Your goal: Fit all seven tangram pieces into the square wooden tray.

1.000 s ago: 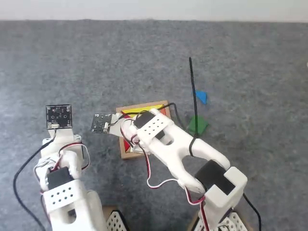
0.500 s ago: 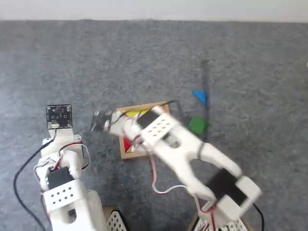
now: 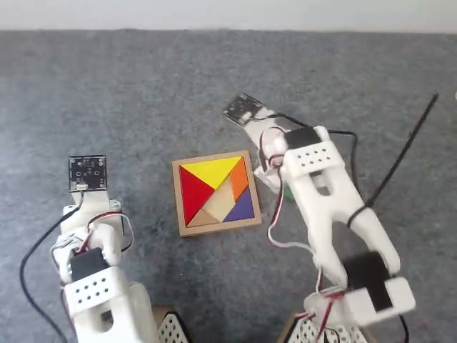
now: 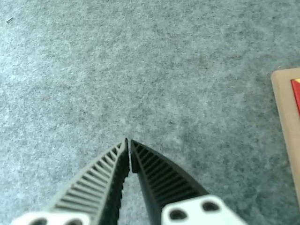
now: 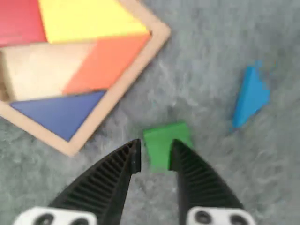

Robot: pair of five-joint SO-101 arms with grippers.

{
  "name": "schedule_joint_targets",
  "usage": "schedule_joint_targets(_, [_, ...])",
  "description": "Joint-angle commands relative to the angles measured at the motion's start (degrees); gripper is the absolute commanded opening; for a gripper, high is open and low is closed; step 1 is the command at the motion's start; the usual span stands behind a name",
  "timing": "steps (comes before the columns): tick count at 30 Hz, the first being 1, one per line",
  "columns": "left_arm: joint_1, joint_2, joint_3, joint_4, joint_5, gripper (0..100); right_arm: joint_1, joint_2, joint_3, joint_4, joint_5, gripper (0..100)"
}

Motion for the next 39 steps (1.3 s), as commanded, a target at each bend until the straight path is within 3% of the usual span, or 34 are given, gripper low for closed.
schedule_joint_targets(1, [-0.35,0.18,-2.24,-0.97,0.26,1,0.48,2.24,-3.25,4.00,5.80,25.2])
schedule_joint_targets(13, [-0.26,0.18,-2.15,-0.97,0.26,1,2.24,5.93,4.48,-2.77,18.90,28.5])
schedule_joint_targets(39, [-0.26,0.18,-2.15,-0.97,0.26,1,5.14,13.67,0.26,-1.54,21.63,28.4])
